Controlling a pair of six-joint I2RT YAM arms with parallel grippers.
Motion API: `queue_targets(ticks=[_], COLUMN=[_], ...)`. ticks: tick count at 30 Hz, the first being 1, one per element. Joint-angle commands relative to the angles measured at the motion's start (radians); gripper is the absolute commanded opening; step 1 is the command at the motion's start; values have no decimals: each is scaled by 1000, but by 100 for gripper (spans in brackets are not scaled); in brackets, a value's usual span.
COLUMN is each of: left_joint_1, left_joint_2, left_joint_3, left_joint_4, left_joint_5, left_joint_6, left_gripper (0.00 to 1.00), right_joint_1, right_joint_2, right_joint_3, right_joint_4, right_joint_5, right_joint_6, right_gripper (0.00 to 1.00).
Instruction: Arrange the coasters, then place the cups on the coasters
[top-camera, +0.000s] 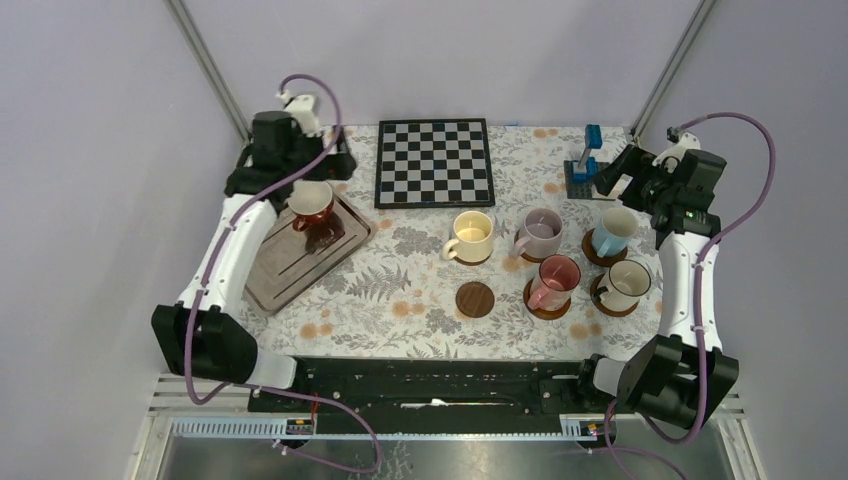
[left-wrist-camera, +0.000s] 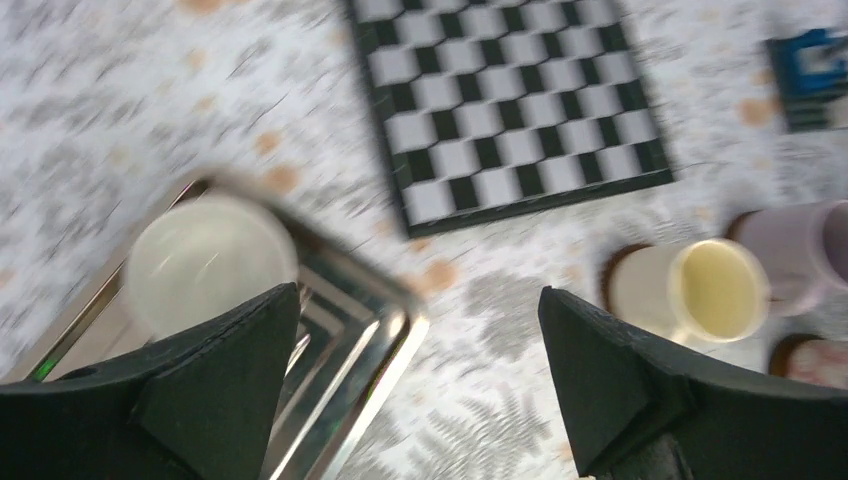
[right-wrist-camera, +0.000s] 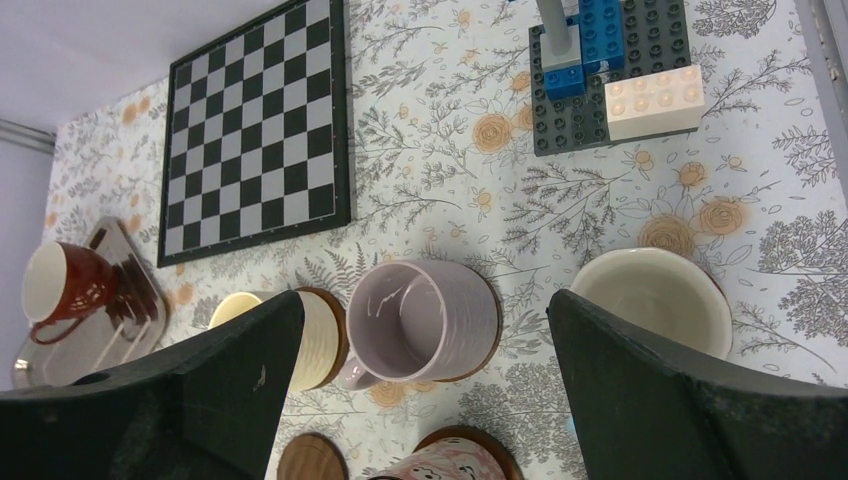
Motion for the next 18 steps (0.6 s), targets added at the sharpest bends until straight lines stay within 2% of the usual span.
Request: queue_targets(ticks=[1,5,8,15,18], left_joint_1=[190,350,407,434,436], left_joint_2=[-80,-62,-32,63,104], left_joint_3=[-101,-144,-200,-324,-361], left_joint_4=[-79,-111,-82,26,73], left_joint_5=[133,165,147,88,118], left_joint_6=[137,220,280,389,405], left_gripper=[96,92,86,68,60], right_joint_1=[-2,-2,-2,-2,-2], right_joint_2=[2,10,24,29,25], right_joint_3=[-16,-37,-52,-73,-80], right_joint_4=[47,63,78,81,79], right_joint_5=[-53,-81,-85,-115,-112], right_joint_6=[-83,-104,-102,-110,-118], right_gripper=[99,100,100,100,100])
